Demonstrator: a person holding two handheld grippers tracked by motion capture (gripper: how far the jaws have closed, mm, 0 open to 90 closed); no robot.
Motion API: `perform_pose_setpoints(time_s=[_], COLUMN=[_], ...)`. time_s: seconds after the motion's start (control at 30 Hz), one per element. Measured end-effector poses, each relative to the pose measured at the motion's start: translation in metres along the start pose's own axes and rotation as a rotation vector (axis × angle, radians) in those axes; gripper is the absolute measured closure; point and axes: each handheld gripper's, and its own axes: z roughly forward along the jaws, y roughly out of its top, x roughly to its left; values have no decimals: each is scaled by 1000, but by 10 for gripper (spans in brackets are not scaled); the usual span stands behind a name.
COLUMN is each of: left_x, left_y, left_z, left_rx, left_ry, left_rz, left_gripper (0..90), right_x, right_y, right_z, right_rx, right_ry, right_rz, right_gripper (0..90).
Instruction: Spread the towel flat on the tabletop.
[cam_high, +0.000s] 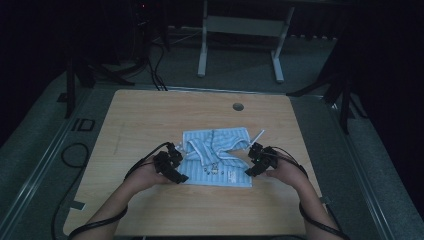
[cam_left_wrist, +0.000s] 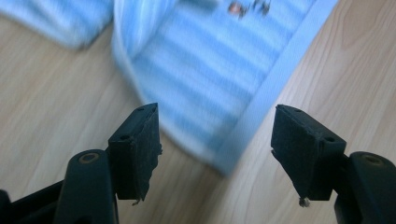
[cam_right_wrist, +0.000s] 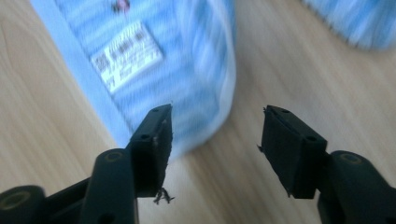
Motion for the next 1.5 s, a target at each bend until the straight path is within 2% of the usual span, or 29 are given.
perform_pose_setpoints(time_s=[0.13, 0.17, 0.2, 0.23, 0.4, 0.5, 0.6, 0.7, 0.8, 0.83, 0.9, 0.93, 1.0, 1.03, 1.07, 1.17, 1.2, 1.23, 1.3, 1.33, 1.37, 1.4, 1.47, 1.5], left_x=[-5, -7, -7, -8, -13, -13, -13, -11, -11, -11, -11, -11, -12, -14, -15, -17, -17, -16, -16, -16, -15, -14, -13, -9], left_y=[12, 20, 20, 27, 41, 48, 53, 62, 66, 70, 73, 73, 74, 74, 74, 71, 71, 68, 65, 65, 61, 60, 59, 56], left_z=[5, 8, 8, 13, 24, 32, 38, 47, 50, 53, 53, 53, 48, 40, 35, 19, 19, 8, -3, -3, -13, -18, -22, -31], left_rx=[-13, -11, -11, -19, -61, -55, -46, -42, -41, -31, -27, -27, -42, -52, -60, -84, -84, -85, -82, -82, -89, -86, -90, -98], left_ry=[5, 3, 3, -3, 40, 58, 63, 77, 86, 101, 116, 116, 112, 96, 108, 99, 99, 95, 100, 100, 113, 98, 106, 110], left_rz=[15, 31, 31, 35, 40, 39, 41, 40, 41, 53, 55, 55, 51, 61, 61, 49, 49, 50, 48, 48, 45, 39, 35, 23], left_gripper=[345, 347, 346, 346, 395, 407, 420, 448, 529, 575, 709, 813, 859, 863, 866, 868, 868, 868, 868, 867, 868, 868, 868, 868], right_x=[1, 3, 3, 4, 10, 11, 10, 11, 11, 11, 11, 11, 11, 11, 11, 10, 10, 7, 4, 4, 1, -1, -4, -9], right_y=[10, 17, 17, 24, 44, 54, 62, 67, 70, 70, 70, 70, 67, 66, 64, 57, 57, 51, 44, 44, 38, 34, 31, 25], right_z=[0, 0, 0, 1, 4, 9, 15, 20, 20, 20, 19, 18, 14, 11, 8, -3, -3, -12, -20, -20, -28, -31, -35, -40], right_rx=[-22, -32, -32, -43, -88, -89, -81, -70, -64, -63, -55, -55, -69, -79, -87, -113, -113, -126, -134, -134, -146, -147, -151, -158], right_ry=[-2, 2, 2, 8, 39, 21, 28, 34, 28, 34, 36, 28, 29, 26, 21, 13, 13, 10, 0, 0, -6, -10, -16, -25], right_rz=[-5, -12, -12, -17, -39, -39, -34, -40, -39, -33, -36, -39, -43, -41, -44, -38, -38, -31, -23, -23, -10, -4, -1, 18], right_gripper=[444, 450, 450, 461, 497, 520, 534, 595, 708, 774, 827, 837, 839, 839, 840, 840, 840, 841, 840, 840, 840, 840, 840, 840])
